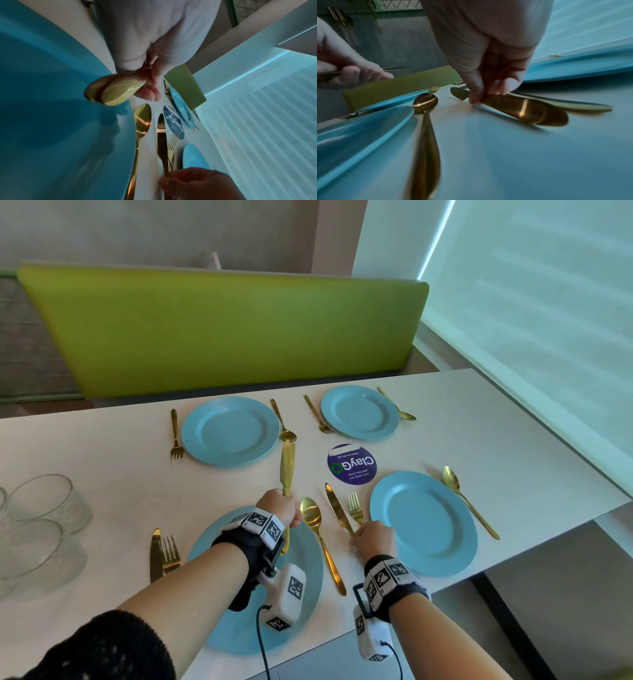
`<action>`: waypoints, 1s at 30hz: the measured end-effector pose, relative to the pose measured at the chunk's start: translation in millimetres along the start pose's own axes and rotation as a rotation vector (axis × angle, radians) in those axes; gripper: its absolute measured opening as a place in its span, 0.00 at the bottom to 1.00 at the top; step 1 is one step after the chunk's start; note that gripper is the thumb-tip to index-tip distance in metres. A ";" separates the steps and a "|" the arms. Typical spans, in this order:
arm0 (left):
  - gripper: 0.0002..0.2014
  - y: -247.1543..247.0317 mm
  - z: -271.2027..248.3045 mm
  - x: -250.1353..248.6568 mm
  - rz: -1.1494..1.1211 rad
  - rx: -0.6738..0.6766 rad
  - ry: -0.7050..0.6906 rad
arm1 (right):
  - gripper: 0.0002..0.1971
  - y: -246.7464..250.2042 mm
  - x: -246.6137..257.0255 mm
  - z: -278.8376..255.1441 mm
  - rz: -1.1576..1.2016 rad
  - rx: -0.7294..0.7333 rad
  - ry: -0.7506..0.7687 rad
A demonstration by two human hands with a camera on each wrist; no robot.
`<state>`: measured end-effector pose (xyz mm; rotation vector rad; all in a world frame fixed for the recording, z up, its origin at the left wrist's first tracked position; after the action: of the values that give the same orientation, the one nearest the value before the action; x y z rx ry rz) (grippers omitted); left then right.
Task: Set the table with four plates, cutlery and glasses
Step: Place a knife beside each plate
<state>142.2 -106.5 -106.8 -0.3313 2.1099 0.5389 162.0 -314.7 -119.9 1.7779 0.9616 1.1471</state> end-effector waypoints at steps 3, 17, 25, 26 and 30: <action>0.11 -6.6 1.2 -0.1 0.014 0.005 0.003 | 0.11 0.8 -6.9 1.7 0.031 -0.019 -0.057; 0.06 -22.1 -4.1 -3.4 0.053 0.034 -0.001 | 0.11 0.1 -18.7 2.8 -0.002 -0.038 -0.091; 0.07 -21.6 -7.5 -1.3 0.083 0.035 0.004 | 0.12 1.0 -20.8 1.8 -0.008 -0.036 -0.096; 0.06 -21.3 -8.6 -2.0 0.080 0.040 0.012 | 0.12 1.0 -21.0 2.1 -0.006 -0.034 -0.096; 0.10 -19.0 -11.5 -1.6 0.041 0.087 0.036 | 0.12 4.7 -20.0 -0.2 -0.005 -0.027 -0.088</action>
<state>143.0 -128.7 -104.5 -0.2504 2.1713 0.4668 156.6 -334.5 -122.3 1.7880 0.8935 1.0654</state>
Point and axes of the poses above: each hand's wrist, its own z-axis towards the middle knuckle, its own y-axis out of the back of the hand, x = y × z, the point moved 7 cm from there along z, towards the middle knuckle, and after that the axes turned 7 degrees about -x, right-handed, at the moved point
